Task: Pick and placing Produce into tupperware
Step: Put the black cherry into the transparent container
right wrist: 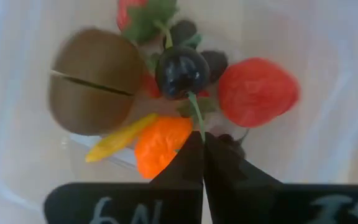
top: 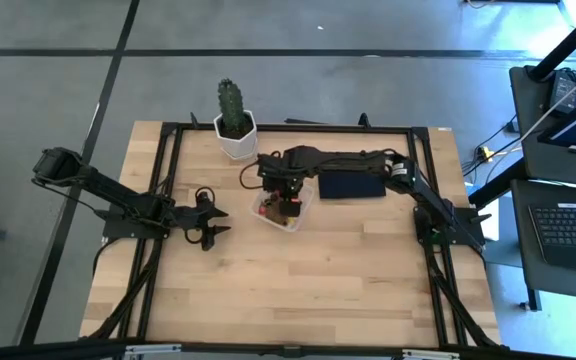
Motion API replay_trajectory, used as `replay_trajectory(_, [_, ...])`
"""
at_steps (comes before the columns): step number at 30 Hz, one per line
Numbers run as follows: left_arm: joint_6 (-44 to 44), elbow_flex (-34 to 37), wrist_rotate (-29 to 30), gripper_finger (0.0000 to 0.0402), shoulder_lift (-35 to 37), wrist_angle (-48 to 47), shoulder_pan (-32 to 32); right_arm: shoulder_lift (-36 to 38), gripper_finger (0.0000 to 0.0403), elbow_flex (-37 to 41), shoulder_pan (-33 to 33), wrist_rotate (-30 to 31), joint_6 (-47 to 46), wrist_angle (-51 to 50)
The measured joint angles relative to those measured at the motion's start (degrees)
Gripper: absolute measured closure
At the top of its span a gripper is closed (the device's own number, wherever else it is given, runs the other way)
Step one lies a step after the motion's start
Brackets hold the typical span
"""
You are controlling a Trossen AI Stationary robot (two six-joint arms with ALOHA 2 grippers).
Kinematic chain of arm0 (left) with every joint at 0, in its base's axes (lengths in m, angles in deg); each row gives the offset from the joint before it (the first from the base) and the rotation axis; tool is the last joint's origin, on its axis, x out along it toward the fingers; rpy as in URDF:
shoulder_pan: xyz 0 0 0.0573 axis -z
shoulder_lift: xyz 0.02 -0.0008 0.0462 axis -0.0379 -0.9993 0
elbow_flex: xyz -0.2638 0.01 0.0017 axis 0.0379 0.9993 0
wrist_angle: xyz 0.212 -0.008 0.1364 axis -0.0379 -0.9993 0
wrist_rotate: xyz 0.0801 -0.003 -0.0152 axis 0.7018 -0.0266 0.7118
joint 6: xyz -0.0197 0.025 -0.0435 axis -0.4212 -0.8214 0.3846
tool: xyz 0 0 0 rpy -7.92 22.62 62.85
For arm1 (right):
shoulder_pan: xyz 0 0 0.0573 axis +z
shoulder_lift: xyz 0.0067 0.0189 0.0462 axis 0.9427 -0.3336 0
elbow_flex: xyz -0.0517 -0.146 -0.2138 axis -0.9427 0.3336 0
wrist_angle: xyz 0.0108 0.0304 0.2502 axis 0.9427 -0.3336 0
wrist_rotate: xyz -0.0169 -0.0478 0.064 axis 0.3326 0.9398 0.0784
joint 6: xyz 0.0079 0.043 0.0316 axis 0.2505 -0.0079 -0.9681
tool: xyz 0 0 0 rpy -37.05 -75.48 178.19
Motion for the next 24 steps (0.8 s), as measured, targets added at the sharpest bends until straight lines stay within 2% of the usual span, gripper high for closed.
replay_trajectory(6, [0.0,0.0,0.0,0.0193,0.0,0.0,0.0,0.0,0.0398,5.9,-0.3,0.0,0.7,5.0])
replay_trajectory(14, [0.0,0.0,0.0,0.0193,0.0,0.0,0.0,0.0,0.0393,7.2,-0.3,0.0,1.0,6.2])
replay_trajectory(20, [0.0,0.0,0.0,0.0193,0.0,0.0,0.0,0.0,0.0374,7.2,-0.3,0.0,-0.5,5.7])
replay_trajectory(24, [0.0,0.0,0.0,0.0193,0.0,0.0,0.0,0.0,0.0340,7.2,-0.3,0.0,-1.5,4.1])
